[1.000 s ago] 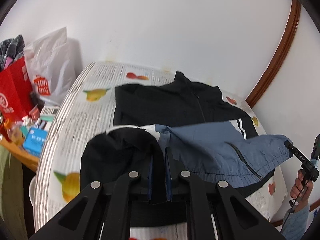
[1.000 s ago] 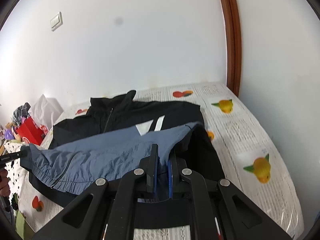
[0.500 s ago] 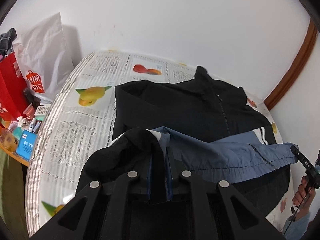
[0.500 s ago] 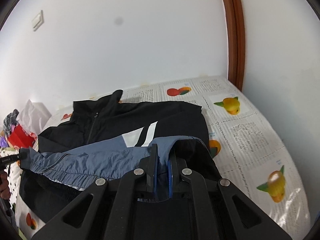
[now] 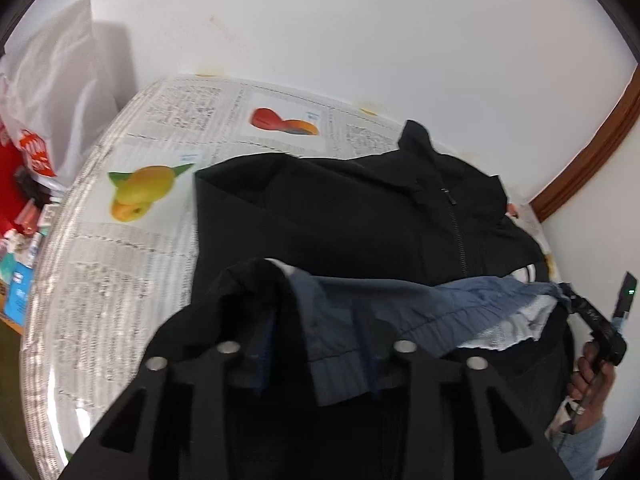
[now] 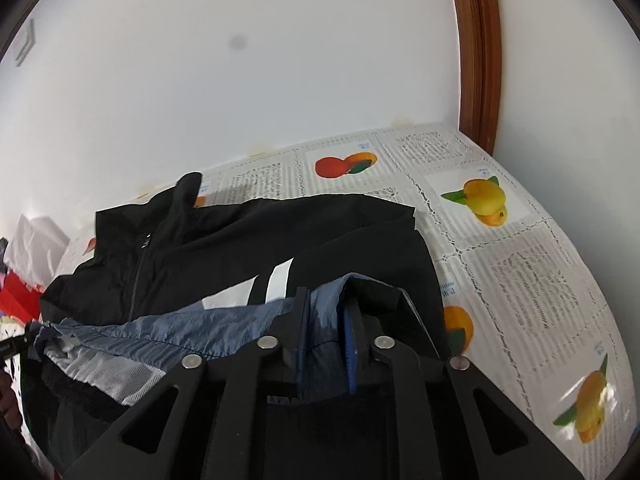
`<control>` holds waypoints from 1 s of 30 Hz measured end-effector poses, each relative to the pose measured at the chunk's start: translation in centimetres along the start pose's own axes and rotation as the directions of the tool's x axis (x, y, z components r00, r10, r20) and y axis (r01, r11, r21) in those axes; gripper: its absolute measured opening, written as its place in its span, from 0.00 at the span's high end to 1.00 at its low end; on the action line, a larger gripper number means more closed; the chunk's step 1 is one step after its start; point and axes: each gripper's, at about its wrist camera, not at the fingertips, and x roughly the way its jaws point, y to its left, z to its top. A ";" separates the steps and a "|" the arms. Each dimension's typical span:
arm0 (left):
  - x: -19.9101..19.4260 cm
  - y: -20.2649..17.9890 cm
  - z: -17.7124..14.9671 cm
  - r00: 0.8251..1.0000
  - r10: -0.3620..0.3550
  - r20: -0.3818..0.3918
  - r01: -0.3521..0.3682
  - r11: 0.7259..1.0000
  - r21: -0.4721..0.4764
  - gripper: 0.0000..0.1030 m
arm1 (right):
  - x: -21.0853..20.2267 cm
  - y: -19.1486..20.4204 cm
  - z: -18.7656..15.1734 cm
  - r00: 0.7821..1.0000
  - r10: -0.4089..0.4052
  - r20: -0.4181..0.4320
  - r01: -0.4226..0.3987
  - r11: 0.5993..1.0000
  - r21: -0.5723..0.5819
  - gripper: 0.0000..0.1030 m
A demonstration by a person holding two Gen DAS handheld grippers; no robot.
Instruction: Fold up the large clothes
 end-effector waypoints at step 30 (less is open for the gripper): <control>-2.6 -4.5 -6.3 0.999 0.035 0.016 -0.038 0.961 0.273 0.36 | -0.2 5.9 -5.6 0.980 0.002 -0.197 -0.049 0.970 -0.237 0.66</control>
